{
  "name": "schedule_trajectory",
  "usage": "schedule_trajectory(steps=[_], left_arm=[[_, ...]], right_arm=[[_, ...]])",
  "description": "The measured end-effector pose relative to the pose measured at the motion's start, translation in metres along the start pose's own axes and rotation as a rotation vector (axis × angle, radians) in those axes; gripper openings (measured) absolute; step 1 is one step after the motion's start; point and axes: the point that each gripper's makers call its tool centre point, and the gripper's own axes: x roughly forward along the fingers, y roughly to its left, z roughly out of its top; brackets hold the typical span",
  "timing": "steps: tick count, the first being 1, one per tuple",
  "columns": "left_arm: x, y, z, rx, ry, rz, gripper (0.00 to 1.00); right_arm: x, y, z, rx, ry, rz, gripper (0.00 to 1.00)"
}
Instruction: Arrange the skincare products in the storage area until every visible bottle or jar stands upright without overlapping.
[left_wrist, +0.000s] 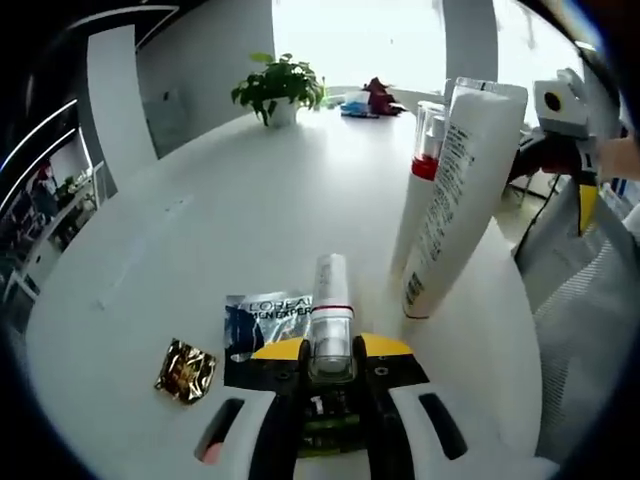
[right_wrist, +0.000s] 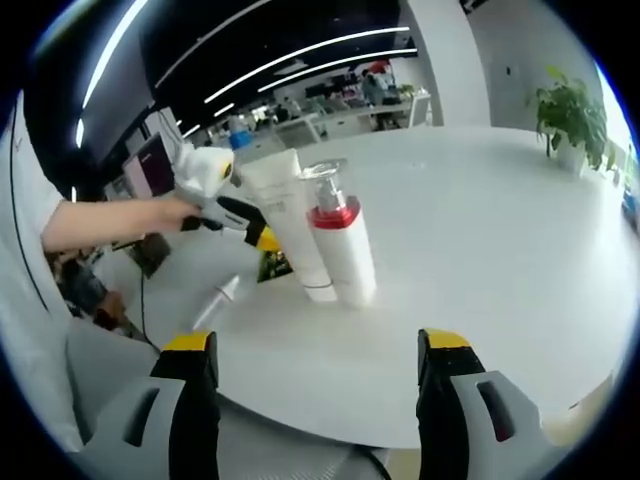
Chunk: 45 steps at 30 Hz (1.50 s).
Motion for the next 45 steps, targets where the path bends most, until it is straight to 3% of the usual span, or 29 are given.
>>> schedule_trajectory(steps=[9, 23, 25, 35, 45], left_arm=[[-0.028, -0.004, 0.004, -0.027, 0.005, 0.036, 0.19], [-0.066, -0.005, -0.006, -0.089, 0.015, 0.069, 0.19], [-0.073, -0.013, -0.004, -0.096, 0.018, 0.071, 0.19], [-0.093, -0.021, -0.010, -0.114, 0.023, 0.070, 0.19], [-0.112, -0.041, -0.009, -0.137, 0.021, 0.030, 0.19]], right_arm=[[0.000, 0.002, 0.001, -0.019, -0.009, 0.007, 0.81], [-0.001, 0.006, 0.003, -0.048, -0.019, 0.022, 0.81], [-0.001, 0.006, 0.003, -0.053, -0.018, 0.022, 0.81], [0.000, 0.010, 0.002, -0.091, -0.012, 0.037, 0.80], [0.001, 0.015, 0.001, -0.130, 0.002, 0.043, 0.80]])
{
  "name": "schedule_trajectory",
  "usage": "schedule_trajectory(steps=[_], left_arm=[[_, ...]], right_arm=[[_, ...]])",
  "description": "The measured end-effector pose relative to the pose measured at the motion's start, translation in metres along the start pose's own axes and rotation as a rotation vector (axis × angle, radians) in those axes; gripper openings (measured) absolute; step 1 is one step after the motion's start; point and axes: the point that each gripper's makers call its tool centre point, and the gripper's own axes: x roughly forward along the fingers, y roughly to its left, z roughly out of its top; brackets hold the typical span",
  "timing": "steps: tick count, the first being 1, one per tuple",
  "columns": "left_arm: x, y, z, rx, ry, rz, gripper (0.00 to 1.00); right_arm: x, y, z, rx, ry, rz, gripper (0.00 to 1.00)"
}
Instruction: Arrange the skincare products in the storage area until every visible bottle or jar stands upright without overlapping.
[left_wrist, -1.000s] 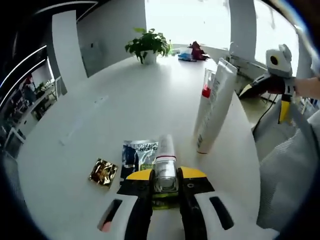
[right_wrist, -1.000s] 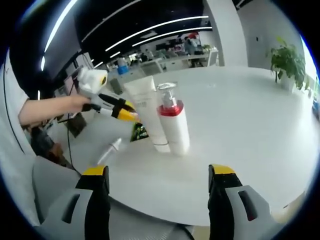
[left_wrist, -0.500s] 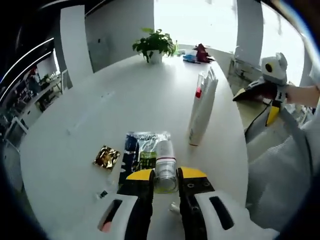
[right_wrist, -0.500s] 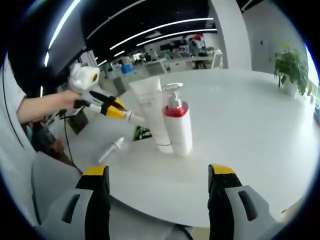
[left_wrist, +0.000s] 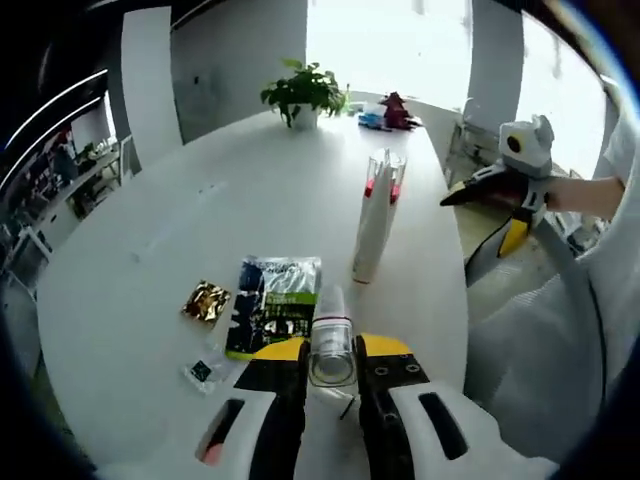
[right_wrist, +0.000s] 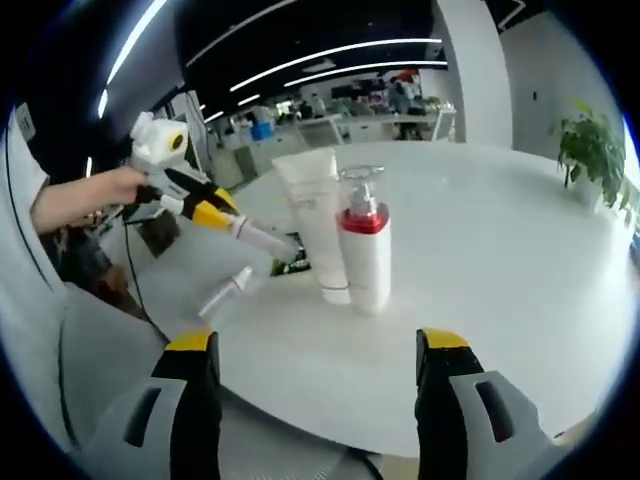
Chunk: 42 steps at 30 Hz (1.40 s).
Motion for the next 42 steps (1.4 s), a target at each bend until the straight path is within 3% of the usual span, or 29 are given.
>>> schedule_trajectory(steps=[11, 17, 23, 27, 38, 42], left_arm=[[-0.013, -0.016, -0.002, -0.017, 0.003, -0.018, 0.19], [-0.019, -0.033, -0.003, -0.010, 0.009, -0.043, 0.19], [-0.025, -0.047, -0.005, -0.014, 0.005, -0.060, 0.19], [-0.030, -0.062, -0.011, -0.026, 0.016, -0.078, 0.19], [-0.044, -0.082, -0.012, -0.133, -0.015, -0.099, 0.19], [-0.049, -0.087, -0.011, -0.158, -0.016, -0.101, 0.19]], right_arm=[[0.000, 0.005, -0.001, -0.041, 0.015, 0.011, 0.79], [0.001, 0.011, -0.002, -0.078, 0.025, 0.033, 0.77], [0.004, 0.036, -0.012, -0.222, 0.104, 0.143, 0.75], [0.007, 0.043, -0.017, -0.344, 0.147, 0.138, 0.72], [0.023, 0.089, -0.013, -0.482, 0.122, 0.152, 0.67], [0.028, 0.098, -0.006, -0.495, 0.096, 0.161, 0.67]])
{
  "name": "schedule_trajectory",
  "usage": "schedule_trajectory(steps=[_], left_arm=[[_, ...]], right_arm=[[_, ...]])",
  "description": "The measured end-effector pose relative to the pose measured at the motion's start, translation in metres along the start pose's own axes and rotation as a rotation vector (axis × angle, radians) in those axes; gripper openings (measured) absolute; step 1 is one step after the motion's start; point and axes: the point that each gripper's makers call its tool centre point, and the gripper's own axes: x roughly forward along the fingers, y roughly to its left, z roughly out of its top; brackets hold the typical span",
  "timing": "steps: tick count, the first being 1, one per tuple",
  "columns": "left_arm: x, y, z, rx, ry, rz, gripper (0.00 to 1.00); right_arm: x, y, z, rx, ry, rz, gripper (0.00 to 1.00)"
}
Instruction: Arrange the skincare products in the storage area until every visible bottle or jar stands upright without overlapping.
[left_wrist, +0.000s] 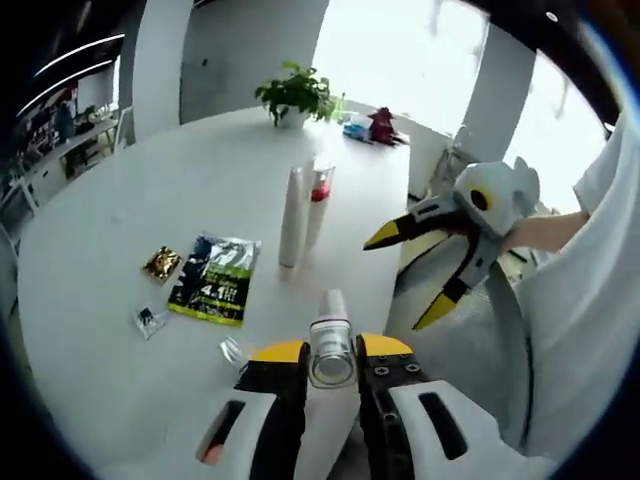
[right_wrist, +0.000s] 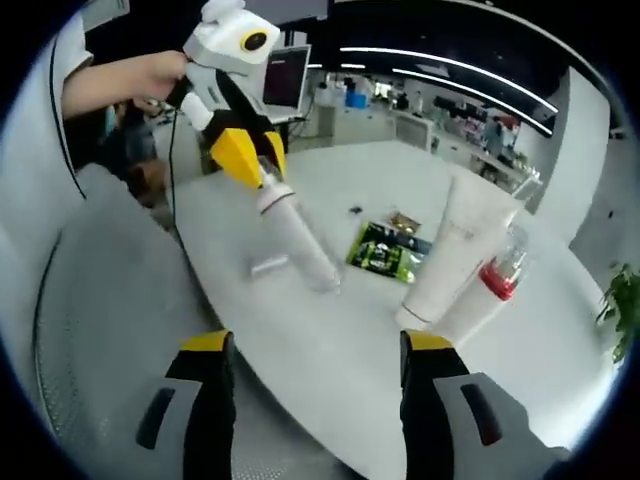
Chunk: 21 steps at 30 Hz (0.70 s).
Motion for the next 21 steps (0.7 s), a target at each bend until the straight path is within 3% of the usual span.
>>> schedule_trajectory(steps=[10, 17, 21], left_arm=[[-0.008, -0.017, 0.004, -0.086, -0.006, -0.014, 0.19], [-0.012, -0.029, 0.007, -0.141, 0.003, -0.032, 0.19], [-0.013, -0.030, 0.005, -0.179, 0.014, -0.034, 0.19]], right_arm=[[0.005, 0.010, 0.023, -0.048, -0.052, 0.001, 0.63], [0.014, 0.026, 0.037, -0.187, -0.059, 0.010, 0.58], [0.018, 0.032, 0.040, -0.261, -0.070, 0.006, 0.48]])
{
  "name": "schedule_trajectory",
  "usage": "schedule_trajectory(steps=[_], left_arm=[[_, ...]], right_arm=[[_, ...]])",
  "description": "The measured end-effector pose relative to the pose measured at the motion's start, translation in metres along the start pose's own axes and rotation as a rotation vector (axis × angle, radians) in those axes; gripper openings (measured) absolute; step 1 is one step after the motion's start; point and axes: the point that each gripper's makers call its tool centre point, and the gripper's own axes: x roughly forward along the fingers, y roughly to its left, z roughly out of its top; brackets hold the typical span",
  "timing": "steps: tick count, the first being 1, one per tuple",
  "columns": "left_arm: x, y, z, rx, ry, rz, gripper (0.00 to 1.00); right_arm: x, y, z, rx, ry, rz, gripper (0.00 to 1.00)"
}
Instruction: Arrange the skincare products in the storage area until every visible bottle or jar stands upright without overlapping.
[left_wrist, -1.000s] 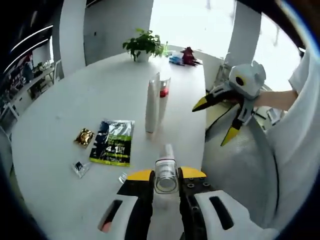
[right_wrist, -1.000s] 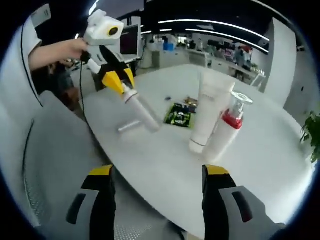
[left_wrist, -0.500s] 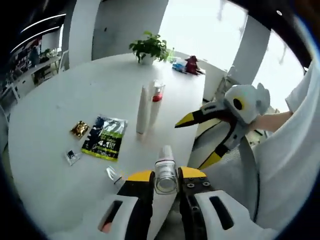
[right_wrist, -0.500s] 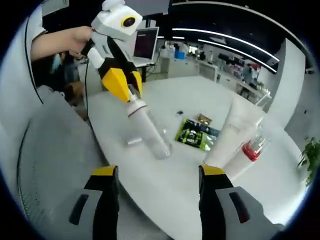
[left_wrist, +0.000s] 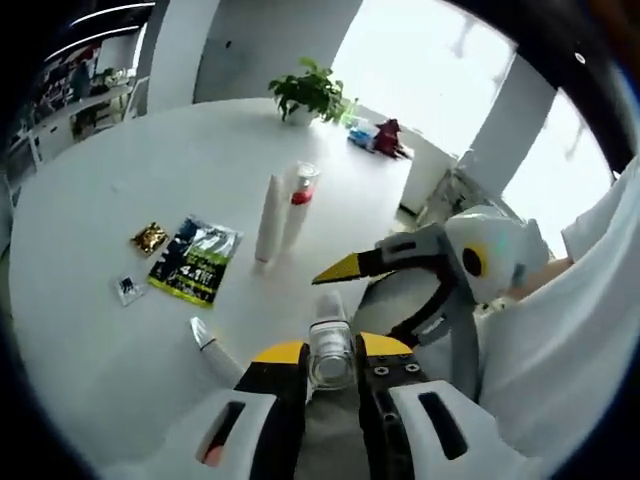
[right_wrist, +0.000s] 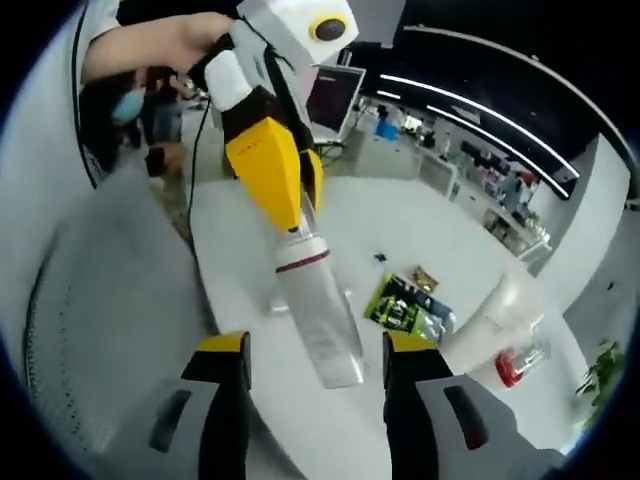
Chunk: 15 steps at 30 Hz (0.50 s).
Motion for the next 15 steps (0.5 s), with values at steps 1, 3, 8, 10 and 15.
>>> schedule_trajectory(steps=[1, 3, 8, 10, 15], left_arm=[[0.000, 0.000, -0.001, -0.012, 0.005, -0.001, 0.19], [0.000, 0.000, -0.002, -0.028, 0.010, -0.004, 0.19], [0.000, -0.002, -0.004, -0.069, 0.017, -0.021, 0.19], [-0.001, -0.004, -0.003, -0.084, 0.013, -0.030, 0.19], [-0.005, -0.006, 0.007, -0.130, -0.028, -0.054, 0.18]], right_arm=[[0.000, 0.001, 0.002, -0.011, -0.005, -0.001, 0.46], [0.001, 0.002, 0.001, -0.015, -0.007, 0.003, 0.42], [-0.001, 0.002, 0.002, -0.033, -0.019, -0.001, 0.29], [-0.002, 0.000, 0.001, -0.045, -0.023, -0.009, 0.22], [-0.003, 0.004, 0.006, 0.028, -0.073, 0.034, 0.21]])
